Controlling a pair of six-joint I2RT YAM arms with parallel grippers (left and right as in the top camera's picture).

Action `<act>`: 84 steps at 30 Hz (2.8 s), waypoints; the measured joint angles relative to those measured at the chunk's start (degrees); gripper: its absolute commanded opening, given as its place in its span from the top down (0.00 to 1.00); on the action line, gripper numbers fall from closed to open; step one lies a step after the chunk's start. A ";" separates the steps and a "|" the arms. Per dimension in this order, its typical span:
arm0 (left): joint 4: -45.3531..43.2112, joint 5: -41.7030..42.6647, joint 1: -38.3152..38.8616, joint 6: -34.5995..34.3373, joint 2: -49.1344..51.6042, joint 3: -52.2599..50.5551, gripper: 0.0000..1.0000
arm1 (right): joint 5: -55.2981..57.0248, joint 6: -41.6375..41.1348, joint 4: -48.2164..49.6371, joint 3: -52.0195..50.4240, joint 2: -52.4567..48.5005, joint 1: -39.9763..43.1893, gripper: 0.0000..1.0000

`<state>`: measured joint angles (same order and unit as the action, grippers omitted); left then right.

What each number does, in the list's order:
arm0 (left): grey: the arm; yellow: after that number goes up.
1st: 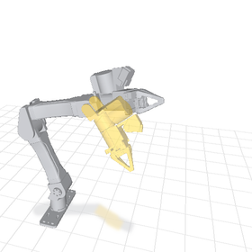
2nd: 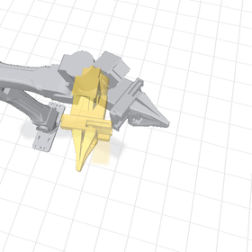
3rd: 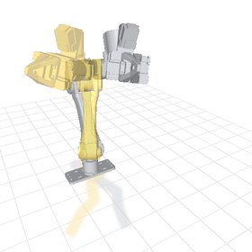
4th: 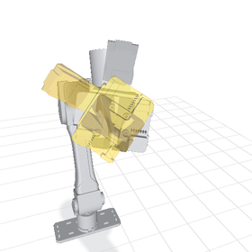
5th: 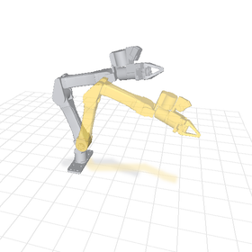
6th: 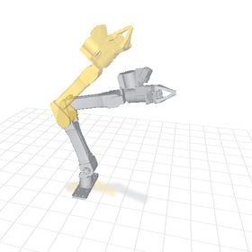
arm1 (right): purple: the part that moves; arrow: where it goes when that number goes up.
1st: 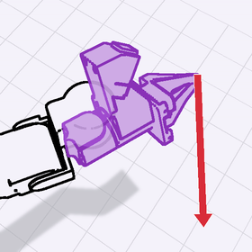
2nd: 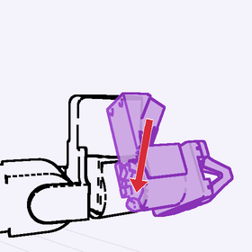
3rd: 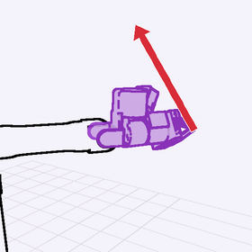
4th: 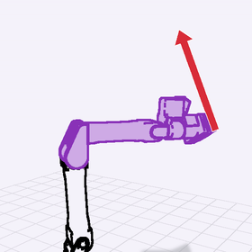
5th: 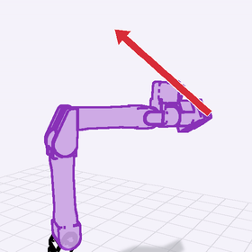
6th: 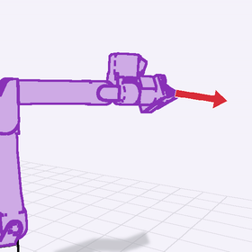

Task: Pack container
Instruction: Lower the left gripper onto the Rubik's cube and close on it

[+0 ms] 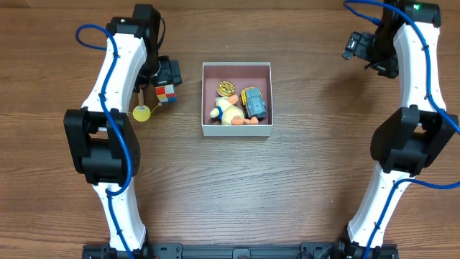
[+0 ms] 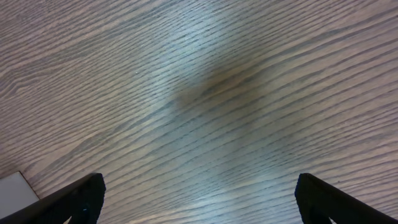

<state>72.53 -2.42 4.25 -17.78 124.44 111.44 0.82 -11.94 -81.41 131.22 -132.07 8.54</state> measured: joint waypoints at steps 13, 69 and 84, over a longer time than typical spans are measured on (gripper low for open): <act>-0.87 0.00 0.15 -0.28 0.04 -0.04 0.00 | -0.02 0.02 -0.02 0.00 0.00 0.00 0.00; -7.21 1.11 1.64 -3.28 0.11 -5.60 0.00 | -0.02 -0.02 0.02 0.00 0.00 0.00 0.00; -7.72 1.05 1.11 -3.19 0.11 -6.95 0.00 | 0.00 -0.02 0.00 0.00 0.00 0.00 0.00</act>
<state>64.82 -1.37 5.37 -20.97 124.55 104.49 0.82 -11.97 -81.41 131.22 -132.07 8.54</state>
